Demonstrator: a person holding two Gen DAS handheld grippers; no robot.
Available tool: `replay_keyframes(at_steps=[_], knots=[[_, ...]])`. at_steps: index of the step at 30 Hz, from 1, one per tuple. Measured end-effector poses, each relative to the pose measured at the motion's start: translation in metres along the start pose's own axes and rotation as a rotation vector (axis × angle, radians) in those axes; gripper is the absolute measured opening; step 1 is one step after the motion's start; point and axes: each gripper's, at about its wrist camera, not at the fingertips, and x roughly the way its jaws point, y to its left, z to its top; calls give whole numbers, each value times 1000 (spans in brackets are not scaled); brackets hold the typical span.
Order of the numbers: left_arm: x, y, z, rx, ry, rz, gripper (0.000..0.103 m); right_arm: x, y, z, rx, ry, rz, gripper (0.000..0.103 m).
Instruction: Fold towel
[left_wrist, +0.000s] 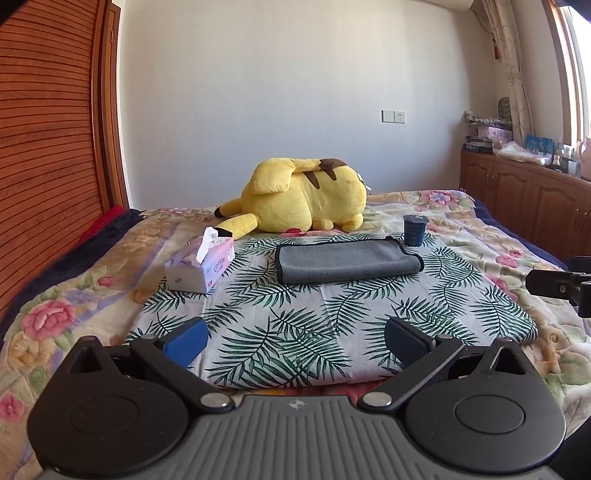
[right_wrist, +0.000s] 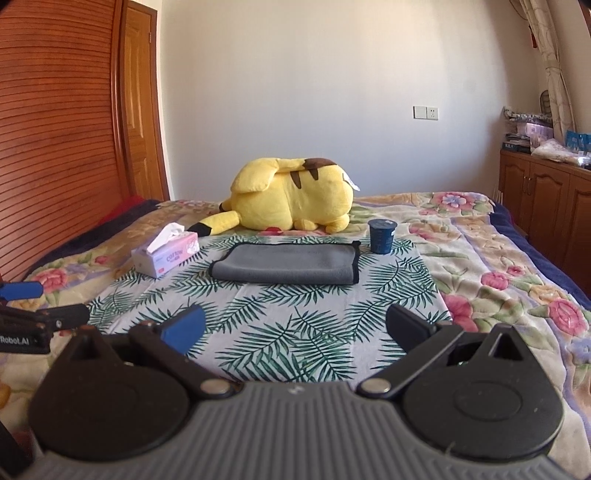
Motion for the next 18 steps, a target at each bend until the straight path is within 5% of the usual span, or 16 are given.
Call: replay_keyframes(at_steps=[18], knots=[[-10,10,5,-42,-58,18,85,-9,0,0,-9,-79,-62,103]])
